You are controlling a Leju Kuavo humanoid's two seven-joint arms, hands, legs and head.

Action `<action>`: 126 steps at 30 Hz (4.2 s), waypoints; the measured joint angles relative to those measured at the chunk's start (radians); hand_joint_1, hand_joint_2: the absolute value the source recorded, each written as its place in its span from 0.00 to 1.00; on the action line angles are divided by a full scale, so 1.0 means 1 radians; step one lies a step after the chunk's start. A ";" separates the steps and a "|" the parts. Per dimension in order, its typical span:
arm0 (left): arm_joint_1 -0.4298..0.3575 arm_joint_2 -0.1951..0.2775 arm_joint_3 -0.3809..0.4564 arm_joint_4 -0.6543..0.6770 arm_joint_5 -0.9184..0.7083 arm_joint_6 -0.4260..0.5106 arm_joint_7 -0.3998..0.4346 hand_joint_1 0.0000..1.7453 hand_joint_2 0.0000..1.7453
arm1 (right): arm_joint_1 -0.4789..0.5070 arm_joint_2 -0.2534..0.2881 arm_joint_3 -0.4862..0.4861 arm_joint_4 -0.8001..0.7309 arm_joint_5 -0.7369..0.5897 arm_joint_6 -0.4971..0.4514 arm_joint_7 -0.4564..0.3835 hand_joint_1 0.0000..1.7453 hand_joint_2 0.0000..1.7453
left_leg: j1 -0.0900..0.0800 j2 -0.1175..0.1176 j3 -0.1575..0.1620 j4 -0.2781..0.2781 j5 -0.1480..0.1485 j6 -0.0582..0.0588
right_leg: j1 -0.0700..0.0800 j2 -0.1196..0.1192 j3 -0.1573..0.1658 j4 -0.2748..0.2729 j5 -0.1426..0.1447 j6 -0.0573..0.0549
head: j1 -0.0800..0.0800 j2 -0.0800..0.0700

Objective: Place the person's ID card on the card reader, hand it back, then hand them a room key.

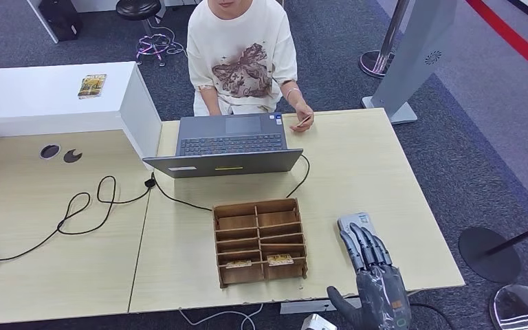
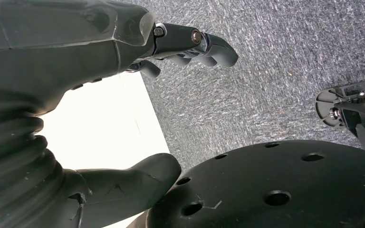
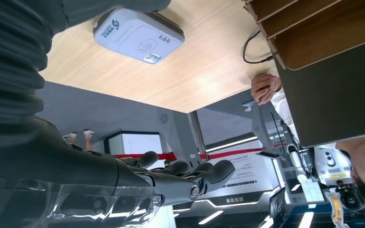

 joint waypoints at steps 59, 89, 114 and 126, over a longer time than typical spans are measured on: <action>-0.004 0.003 0.000 0.000 -0.032 -0.028 -0.009 0.00 1.00 | -0.178 0.071 0.152 0.225 -0.023 0.005 -0.096 0.37 1.00 | 0.000 0.000 0.000 0.000 0.000 0.000 | 0.000 0.000 0.000 0.000 0.000 0.000 | 0.000 0.000; -0.005 0.004 0.000 0.000 -0.047 -0.034 -0.008 0.00 1.00 | -0.239 0.168 0.162 0.356 0.058 0.036 -0.091 0.32 1.00 | 0.000 0.000 0.000 0.000 0.000 0.000 | 0.000 0.000 0.000 0.000 0.000 0.000 | 0.000 0.000; -0.005 0.006 0.000 0.000 -0.049 -0.039 -0.012 0.00 1.00 | -0.318 0.178 0.261 0.417 0.081 0.050 0.029 0.73 1.00 | 0.000 0.000 0.000 0.000 0.000 0.000 | 0.000 0.000 0.000 0.000 0.000 0.000 | 0.000 0.000; -0.005 0.006 0.000 0.000 -0.049 -0.041 -0.012 0.00 1.00 | -0.335 0.173 0.284 0.412 0.081 0.041 0.060 0.76 1.00 | 0.000 0.000 0.000 0.000 0.000 0.000 | 0.000 0.000 0.000 0.000 0.000 0.000 | 0.000 0.000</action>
